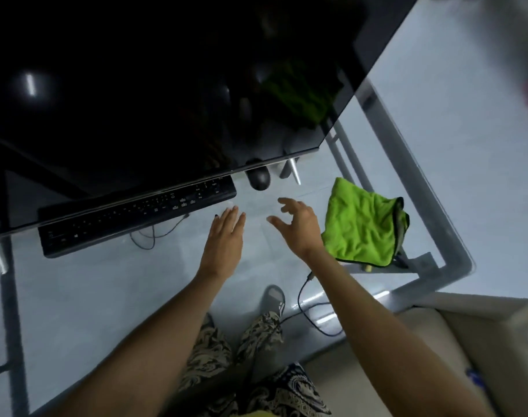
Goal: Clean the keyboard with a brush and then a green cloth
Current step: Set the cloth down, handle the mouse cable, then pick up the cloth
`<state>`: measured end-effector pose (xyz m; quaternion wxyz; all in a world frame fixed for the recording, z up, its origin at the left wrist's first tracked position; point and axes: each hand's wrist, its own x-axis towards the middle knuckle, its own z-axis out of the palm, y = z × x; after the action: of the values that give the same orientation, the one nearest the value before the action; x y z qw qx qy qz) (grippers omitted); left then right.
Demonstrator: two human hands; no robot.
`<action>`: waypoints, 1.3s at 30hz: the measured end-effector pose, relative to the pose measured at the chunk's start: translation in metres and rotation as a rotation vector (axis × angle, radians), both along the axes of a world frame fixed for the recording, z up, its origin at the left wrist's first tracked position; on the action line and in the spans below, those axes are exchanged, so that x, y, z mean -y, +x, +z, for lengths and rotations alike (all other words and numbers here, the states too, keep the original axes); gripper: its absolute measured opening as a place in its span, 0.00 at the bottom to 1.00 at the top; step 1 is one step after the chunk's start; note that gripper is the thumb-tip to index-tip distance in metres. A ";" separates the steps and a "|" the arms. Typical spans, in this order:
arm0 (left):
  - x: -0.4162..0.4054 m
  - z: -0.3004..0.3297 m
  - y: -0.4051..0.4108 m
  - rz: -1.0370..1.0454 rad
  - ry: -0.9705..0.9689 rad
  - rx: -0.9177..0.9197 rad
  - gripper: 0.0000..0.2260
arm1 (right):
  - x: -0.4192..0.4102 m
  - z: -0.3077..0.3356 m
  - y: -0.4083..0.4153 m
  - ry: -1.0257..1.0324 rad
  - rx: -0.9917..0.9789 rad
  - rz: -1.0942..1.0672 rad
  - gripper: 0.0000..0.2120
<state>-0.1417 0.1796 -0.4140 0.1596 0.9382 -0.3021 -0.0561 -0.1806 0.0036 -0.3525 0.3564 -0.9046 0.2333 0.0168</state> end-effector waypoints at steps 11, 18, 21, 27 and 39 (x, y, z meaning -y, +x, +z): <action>0.035 0.025 -0.078 -0.357 -0.180 -0.072 0.11 | 0.036 0.011 -0.128 -0.049 -0.475 0.220 0.21; 0.049 0.030 -0.117 -0.636 0.016 -0.117 0.13 | 0.019 -0.014 -0.172 -0.212 -0.466 0.177 0.24; 0.045 0.027 -0.115 -0.615 0.014 -0.115 0.14 | 0.023 -0.018 -0.166 -0.137 -0.436 0.070 0.15; 0.042 0.044 -0.096 -0.502 -0.017 -0.185 0.12 | 0.023 -0.004 -0.127 -0.232 -0.406 0.201 0.09; -0.038 0.198 0.029 0.102 -0.637 -0.474 0.11 | -0.011 0.200 -0.020 1.113 0.065 0.032 0.06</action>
<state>-0.1126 0.2172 -0.2163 0.5102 0.8167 -0.2120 -0.1666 -0.2003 0.0150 -0.1528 0.7871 -0.5832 0.1645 0.1151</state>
